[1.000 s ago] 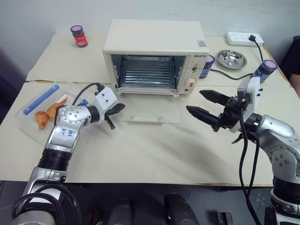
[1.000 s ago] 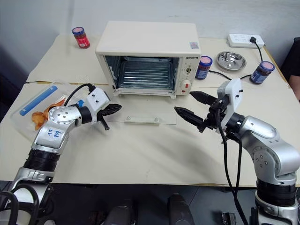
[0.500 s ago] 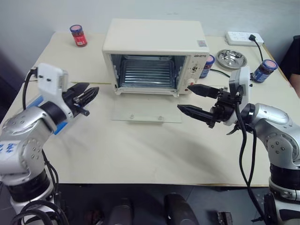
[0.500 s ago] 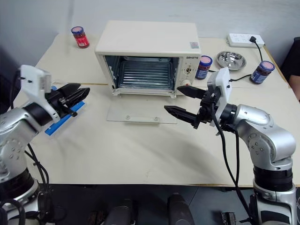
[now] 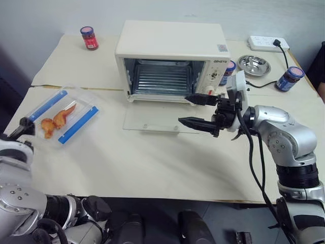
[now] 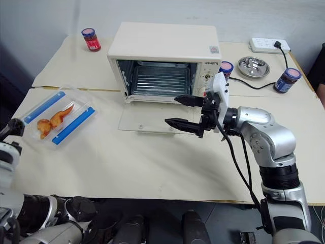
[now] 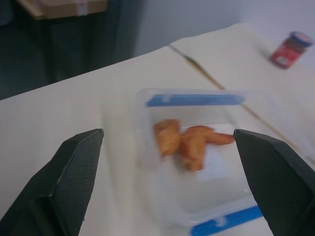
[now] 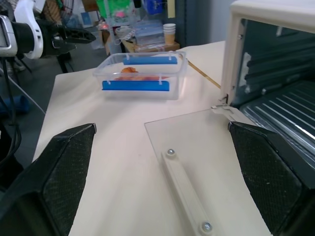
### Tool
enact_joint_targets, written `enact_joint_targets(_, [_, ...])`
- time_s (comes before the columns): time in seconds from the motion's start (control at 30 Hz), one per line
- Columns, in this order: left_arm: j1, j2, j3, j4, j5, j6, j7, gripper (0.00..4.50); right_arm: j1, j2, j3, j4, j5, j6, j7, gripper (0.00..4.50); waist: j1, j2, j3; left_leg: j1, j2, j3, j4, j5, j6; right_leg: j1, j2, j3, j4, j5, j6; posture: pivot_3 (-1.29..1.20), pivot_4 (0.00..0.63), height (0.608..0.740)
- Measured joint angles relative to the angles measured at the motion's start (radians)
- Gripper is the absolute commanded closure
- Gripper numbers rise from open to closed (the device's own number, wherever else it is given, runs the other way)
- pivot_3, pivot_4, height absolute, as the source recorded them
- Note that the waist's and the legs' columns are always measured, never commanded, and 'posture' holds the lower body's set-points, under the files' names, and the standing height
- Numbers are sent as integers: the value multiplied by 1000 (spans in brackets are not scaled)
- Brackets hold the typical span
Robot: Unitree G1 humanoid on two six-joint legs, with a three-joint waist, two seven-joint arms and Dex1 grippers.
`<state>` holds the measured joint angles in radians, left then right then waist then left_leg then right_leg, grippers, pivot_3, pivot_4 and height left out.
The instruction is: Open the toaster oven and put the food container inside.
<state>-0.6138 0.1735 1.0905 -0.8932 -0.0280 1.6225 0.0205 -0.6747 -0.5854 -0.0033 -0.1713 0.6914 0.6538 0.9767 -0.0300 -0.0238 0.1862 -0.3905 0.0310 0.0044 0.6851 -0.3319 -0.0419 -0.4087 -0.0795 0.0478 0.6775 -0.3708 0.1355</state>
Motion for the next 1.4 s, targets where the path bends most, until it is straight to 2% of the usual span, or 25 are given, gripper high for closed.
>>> enact_joint_targets(0.2, [1,46,49,163,15,-2,-21,26,-8,15,0,4,-4,1,-2,0,3,-2,-1,0,0,-1,0,0,0,1,-1,-1,0,0,0,0,150,740])
enact_joint_targets(0.43, [-50,116,31,394,13,-83,-23,26,32,22,-5,-53,7,24,-48,0,2,-3,-1,0,0,-1,0,0,-1,0,-1,-2,-1,0,0,0,150,740])
enact_joint_targets(0.8, [-82,122,-23,387,6,-97,-15,26,113,8,-68,-128,46,56,-128,0,1,-4,-1,0,0,-1,-1,0,-1,0,-1,-2,-1,0,0,0,150,740])
enact_joint_targets(0.97, [-97,123,-61,562,12,-158,28,26,113,9,-71,-152,58,66,-149,0,2,-4,-1,0,0,-1,-1,0,-1,0,-1,-2,-1,0,0,0,150,740])
enact_joint_targets(1.07, [-121,136,-70,671,12,-200,56,617,118,9,-73,-161,62,66,-160,0,2,-5,-1,0,0,-1,-1,0,-1,0,-1,-2,-1,0,0,0,150,740])
enact_joint_targets(1.33, [-130,175,-108,767,-16,-282,78,3110,142,8,-83,-183,75,68,-180,0,2,-5,-1,0,0,-1,-1,0,-1,0,-2,-3,-1,0,0,0,150,740])
enact_joint_targets(1.4, [-135,189,-115,771,-24,-285,84,3606,144,8,-84,-183,78,68,-182,0,1,-5,-1,0,0,-1,-1,0,-1,0,-2,-2,-1,0,0,0,150,740])
